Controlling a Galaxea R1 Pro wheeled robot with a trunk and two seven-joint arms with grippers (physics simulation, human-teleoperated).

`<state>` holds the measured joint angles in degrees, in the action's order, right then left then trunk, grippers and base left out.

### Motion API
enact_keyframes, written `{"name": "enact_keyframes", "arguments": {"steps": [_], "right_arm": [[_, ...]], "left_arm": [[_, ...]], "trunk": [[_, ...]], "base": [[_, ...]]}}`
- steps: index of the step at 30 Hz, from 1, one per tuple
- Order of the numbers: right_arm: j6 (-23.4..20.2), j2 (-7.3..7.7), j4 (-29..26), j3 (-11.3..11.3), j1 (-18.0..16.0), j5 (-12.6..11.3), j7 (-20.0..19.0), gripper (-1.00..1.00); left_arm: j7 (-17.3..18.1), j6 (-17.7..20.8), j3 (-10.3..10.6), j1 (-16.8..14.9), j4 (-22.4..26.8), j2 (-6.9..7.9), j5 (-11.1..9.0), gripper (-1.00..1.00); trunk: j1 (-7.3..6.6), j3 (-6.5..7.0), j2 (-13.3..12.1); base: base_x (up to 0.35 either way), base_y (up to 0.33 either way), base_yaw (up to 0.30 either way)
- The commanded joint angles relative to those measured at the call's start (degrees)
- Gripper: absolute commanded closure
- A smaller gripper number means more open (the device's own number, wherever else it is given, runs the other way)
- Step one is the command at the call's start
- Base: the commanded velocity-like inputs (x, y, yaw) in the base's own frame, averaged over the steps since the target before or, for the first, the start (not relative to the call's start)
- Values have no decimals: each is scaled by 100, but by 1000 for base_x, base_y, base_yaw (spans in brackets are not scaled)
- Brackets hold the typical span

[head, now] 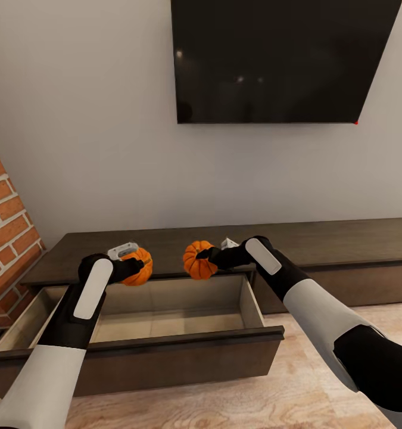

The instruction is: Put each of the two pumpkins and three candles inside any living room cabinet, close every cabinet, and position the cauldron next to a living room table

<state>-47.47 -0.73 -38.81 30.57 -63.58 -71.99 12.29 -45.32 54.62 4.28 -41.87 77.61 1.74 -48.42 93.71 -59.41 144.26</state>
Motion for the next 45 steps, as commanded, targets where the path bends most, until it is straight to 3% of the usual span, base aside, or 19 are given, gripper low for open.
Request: {"name": "enact_keyframes", "arguments": {"steps": [1,3,9,13,19,22,29,41,45], "right_arm": [[-12,-1,-6,11,-5,-84,142,100],[-54,-30,0,12,-5,-91,277,100],[-172,-355,7,19,-5,-103,637,100],[-191,-472,13,20,-5,-134,981,100],[-293,-498,22,27,-5,-153,1064,100],[-404,-498,23,37,-5,-147,1072,100],[-493,-503,34,531,-5,-141,1103,100],[-76,-519,870,683,-5,-99,1233,100],[72,-634,927,989,-5,-106,1247,100]], "left_arm": [[-73,56,13,-6,-7,4,-43,100],[-78,121,14,-4,-51,6,-44,100],[-82,168,7,-1,-576,14,-45,100],[-82,174,1,2,-792,12,-48,100],[-78,180,-23,0,-1498,10,-53,100],[-78,180,-25,-1,-1612,10,-73,100],[-85,181,-2,-2,-1719,10,-337,100],[-94,181,-12,-2,-1822,13,-361,100],[-93,181,-19,-4,-1935,16,-361,100]], "trunk": [[-2,-5,3],[-2,-5,3],[-2,-5,3],[-2,-5,3],[-2,-5,3],[-2,-5,3],[-2,-5,3],[-2,-5,3],[-2,-5,3]], "base": [[0,0,0],[0,0,0],[0,0,0],[0,0,0],[0,0,0],[0,0,0],[0,0,0],[0,0,0],[0,0,0]]}}
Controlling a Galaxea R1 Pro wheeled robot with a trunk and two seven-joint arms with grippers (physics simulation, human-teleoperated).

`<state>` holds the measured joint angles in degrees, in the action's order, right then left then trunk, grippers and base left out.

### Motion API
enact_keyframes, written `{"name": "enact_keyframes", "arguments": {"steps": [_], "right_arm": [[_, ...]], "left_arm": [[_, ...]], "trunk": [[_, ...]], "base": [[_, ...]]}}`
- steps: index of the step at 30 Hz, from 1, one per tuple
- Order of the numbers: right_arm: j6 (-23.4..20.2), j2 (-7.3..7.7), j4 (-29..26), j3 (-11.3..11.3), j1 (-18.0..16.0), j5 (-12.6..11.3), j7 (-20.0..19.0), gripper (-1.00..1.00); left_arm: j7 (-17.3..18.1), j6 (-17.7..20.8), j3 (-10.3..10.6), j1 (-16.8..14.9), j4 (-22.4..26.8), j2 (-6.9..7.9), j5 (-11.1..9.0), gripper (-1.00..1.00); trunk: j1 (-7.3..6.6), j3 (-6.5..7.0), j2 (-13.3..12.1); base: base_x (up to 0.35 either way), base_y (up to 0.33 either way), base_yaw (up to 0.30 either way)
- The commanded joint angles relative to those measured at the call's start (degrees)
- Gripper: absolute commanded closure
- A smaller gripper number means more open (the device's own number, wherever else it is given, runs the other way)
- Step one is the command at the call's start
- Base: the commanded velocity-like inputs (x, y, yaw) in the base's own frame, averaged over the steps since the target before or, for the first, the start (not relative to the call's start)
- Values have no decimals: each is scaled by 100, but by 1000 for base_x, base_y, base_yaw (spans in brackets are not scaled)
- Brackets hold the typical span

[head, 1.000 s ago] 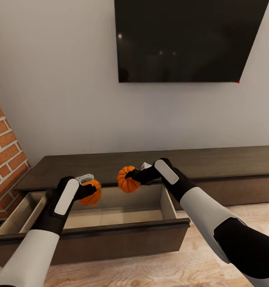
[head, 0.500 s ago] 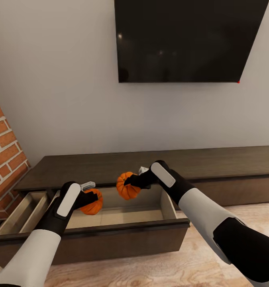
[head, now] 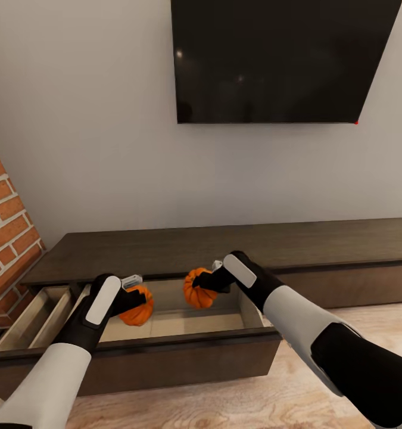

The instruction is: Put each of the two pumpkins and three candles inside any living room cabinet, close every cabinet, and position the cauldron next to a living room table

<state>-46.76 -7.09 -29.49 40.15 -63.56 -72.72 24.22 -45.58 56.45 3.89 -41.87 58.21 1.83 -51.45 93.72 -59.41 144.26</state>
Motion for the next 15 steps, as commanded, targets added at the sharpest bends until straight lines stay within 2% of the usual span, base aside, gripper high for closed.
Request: {"name": "enact_keyframes", "arguments": {"steps": [1,4,6,15], "right_arm": [[115,-43,64,122,-4,-42,55,100],[384,-232,449,305,-3,-44,41,100],[433,-289,545,339,0,-42,35,100],[572,-291,654,392,16,-52,38,100]], "left_arm": [[-67,-3,21,-5,-28,6,-58,100],[-68,-3,30,-2,-124,5,-54,100],[-68,-5,43,-3,-146,3,-51,100],[-62,-11,77,-6,-159,25,-45,100]], "trunk": [[-2,-5,3],[-2,-5,3],[-2,-5,3],[-2,-5,3]], "base": [[0,0,0],[0,0,0],[0,0,0],[0,0,0]]}}
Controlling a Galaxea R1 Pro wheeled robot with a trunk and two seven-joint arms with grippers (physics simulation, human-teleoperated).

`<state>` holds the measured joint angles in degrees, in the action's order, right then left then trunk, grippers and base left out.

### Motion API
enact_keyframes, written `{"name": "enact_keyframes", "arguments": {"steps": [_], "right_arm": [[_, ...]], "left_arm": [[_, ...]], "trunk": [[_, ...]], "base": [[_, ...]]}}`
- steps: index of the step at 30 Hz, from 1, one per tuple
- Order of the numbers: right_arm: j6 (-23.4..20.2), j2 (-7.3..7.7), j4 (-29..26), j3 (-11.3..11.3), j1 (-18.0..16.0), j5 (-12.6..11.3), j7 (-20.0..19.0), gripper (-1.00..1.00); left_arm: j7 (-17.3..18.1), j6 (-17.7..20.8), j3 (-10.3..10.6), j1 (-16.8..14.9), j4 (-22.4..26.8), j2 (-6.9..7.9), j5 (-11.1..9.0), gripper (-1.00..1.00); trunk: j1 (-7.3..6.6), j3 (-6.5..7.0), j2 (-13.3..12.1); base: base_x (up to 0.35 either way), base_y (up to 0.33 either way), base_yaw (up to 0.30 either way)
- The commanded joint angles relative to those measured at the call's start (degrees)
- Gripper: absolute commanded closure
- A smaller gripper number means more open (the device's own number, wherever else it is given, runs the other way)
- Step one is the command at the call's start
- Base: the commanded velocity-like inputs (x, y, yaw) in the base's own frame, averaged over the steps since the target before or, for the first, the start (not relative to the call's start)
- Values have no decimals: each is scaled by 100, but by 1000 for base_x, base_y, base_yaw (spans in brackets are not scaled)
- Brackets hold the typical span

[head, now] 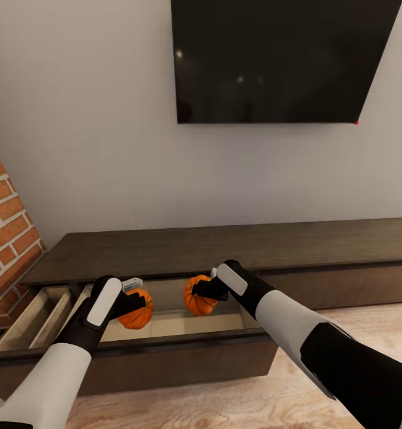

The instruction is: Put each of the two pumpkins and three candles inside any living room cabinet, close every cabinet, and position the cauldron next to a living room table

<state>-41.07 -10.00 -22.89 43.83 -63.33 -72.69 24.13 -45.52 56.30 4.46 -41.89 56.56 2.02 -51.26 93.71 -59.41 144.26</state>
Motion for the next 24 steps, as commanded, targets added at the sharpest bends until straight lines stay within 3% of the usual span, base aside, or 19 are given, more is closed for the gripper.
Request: {"name": "enact_keyframes", "arguments": {"steps": [1,9,19,24], "right_arm": [[12,0,-2,55,0,-54,47,100],[184,0,22,249,13,-59,43,100],[203,0,137,265,13,-42,47,100],[236,0,217,382,14,-37,47,100]], "left_arm": [[-66,4,22,-3,7,11,-62,100],[-56,4,30,0,13,4,-50,100],[-47,-2,29,-2,13,12,-39,100],[-30,-5,29,-1,60,11,-34,100]], "trunk": [[-1,-6,3],[-1,-6,3],[24,-227,16],[37,-338,23]], "base": [[0,0,0],[0,0,0],[0,0,0],[0,0,0]]}}
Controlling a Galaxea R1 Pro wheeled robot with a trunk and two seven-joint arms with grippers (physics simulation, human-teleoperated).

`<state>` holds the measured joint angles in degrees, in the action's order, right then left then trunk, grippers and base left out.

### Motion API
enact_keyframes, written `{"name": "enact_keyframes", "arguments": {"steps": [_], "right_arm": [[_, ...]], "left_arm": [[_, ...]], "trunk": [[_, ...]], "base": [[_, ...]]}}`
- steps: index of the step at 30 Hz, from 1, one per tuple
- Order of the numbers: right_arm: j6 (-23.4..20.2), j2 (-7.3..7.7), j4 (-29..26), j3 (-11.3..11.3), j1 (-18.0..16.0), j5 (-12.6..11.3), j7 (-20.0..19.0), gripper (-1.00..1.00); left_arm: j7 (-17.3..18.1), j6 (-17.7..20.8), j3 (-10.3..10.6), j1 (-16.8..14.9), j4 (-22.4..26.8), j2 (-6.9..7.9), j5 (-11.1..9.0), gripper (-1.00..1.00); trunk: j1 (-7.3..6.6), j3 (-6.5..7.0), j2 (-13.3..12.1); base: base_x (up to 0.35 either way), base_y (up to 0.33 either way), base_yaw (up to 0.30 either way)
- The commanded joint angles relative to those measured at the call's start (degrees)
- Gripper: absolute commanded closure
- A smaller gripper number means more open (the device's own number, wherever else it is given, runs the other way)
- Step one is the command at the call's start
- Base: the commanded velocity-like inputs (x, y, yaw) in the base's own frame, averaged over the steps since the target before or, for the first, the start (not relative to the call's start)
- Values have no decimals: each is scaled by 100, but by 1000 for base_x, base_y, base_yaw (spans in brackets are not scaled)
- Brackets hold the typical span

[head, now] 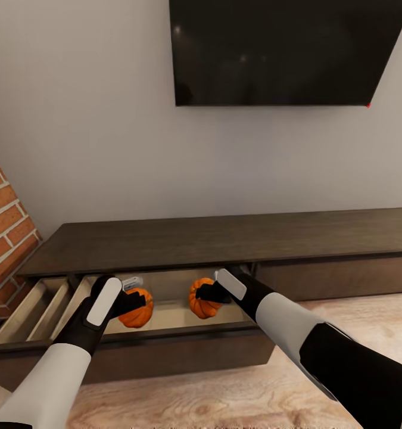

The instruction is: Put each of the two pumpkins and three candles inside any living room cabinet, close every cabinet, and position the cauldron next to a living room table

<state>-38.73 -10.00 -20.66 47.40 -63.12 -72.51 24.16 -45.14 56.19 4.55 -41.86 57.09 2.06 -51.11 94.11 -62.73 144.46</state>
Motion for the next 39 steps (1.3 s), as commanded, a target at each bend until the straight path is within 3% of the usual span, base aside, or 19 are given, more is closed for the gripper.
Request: {"name": "enact_keyframes", "arguments": {"steps": [1,4,15,33,39], "right_arm": [[3,0,-4,41,-7,-54,45,100],[7,0,-6,60,-13,-52,43,100],[162,0,-26,76,0,-44,36,100],[164,0,-12,103,1,-49,38,100],[164,0,-9,106,1,-46,40,100]], "left_arm": [[-64,6,20,-5,12,6,-49,100],[-53,-2,20,-5,19,9,-48,100],[-35,-24,-18,-5,285,37,-58,100],[-55,-28,11,-3,229,32,-57,100],[-64,-44,11,2,224,29,-52,100]], "trunk": [[1,-28,5],[8,-94,9],[8,-94,9],[8,-94,9],[24,-227,17]], "base": [[0,0,0],[0,0,0],[19,7,0],[54,3,0],[0,0,0]]}}
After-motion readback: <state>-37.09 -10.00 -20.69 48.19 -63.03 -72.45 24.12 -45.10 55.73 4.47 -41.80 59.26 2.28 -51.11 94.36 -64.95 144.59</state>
